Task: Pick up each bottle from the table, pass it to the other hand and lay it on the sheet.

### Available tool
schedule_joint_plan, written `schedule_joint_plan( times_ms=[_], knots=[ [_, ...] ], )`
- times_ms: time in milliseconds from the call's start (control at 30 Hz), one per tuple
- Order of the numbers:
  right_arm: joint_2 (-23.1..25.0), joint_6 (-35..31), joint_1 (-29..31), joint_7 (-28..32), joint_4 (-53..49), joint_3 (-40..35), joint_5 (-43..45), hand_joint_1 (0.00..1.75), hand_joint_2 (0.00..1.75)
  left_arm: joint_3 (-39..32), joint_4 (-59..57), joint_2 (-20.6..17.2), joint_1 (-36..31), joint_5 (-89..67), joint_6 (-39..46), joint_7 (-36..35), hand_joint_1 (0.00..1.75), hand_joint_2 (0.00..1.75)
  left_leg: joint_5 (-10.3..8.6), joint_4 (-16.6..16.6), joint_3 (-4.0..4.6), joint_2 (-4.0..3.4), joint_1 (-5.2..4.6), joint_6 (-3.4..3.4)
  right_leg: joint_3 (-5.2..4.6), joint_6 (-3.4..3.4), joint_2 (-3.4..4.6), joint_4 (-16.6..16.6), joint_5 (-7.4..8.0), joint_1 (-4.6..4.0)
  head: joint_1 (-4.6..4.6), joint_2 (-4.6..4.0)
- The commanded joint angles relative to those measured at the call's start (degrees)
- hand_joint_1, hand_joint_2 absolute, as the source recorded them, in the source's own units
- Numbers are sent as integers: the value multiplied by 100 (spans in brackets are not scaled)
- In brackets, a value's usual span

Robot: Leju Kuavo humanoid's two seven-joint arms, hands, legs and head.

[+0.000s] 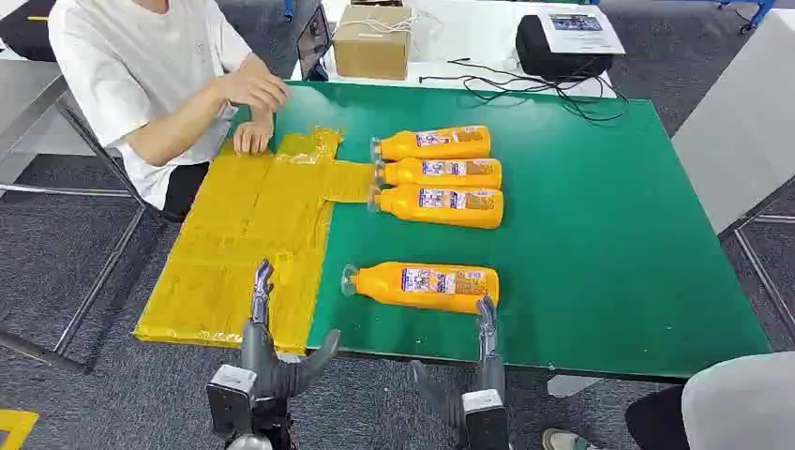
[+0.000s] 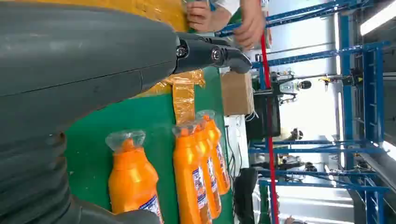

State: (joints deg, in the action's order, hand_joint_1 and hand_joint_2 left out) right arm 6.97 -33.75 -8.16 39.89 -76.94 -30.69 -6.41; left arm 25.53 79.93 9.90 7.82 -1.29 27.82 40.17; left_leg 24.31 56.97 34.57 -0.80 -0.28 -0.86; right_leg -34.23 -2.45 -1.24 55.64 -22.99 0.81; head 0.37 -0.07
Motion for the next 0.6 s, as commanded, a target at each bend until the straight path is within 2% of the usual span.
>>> schedule_joint_plan(
  times_ms=[33,167,200,267,300,333,367,467,533,600],
  knots=[
    [-187,-455,200,11,-13,-306,-372,0,175,-32,-120,-129,-139,-8,-144,-17,0,175,13,-1,-28,-2,9,9,26,11,17,-4,-9,-7,0,0],
    [-237,-404,333,-210,167,-267,-597,0,175,-47,-70,-151,-119,14,-238,-17,0,175,9,-2,-21,-1,6,7,19,8,14,-4,-5,-4,-2,0],
    [-271,-625,348,-487,264,-290,-1629,0,175,-68,-98,-152,-109,76,-357,-17,0,175,13,-1,-30,0,9,9,29,11,16,-4,-10,-7,-2,0],
    [-413,-224,348,-699,209,-479,-1735,0,175,-61,-136,-155,-127,33,-424,-17,0,175,16,-1,-38,0,11,10,38,12,18,-7,-11,-9,-2,0],
    [-439,-254,344,-736,216,-490,-1835,0,175,-53,-160,-157,-138,28,-453,-17,0,175,9,-5,-26,-1,6,6,25,8,13,-8,-5,-5,-2,0],
    [-415,-625,364,-853,316,-368,-2517,0,175,-59,-221,-141,-160,8,-493,-17,0,175,14,-6,-39,1,10,9,39,11,16,-11,-10,-8,-2,0],
    [-300,-625,270,-941,286,-42,-3377,0,175,-39,-277,-135,-174,21,-553,-17,0,175,9,-5,-25,2,7,6,25,8,10,-8,-6,-5,0,0],
    [-352,-625,275,-1119,376,309,-3839,0,175,10,-298,-116,-175,172,-803,-17,0,175,2,-9,-19,12,2,5,21,5,-2,-9,-5,-1,-2,0],
    [-513,-625,318,-1424,320,538,-4724,0,175,172,-312,-158,-178,36,-844,-17,0,175,16,-5,-44,14,10,9,48,11,5,-12,-15,-8,-2,0],
    [-756,-441,426,-1565,267,398,-4457,0,175,267,-314,-150,-213,-28,-807,-17,0,175,3,-8,-21,9,2,4,21,4,1,-9,-4,0,-2,0]
  ],
)
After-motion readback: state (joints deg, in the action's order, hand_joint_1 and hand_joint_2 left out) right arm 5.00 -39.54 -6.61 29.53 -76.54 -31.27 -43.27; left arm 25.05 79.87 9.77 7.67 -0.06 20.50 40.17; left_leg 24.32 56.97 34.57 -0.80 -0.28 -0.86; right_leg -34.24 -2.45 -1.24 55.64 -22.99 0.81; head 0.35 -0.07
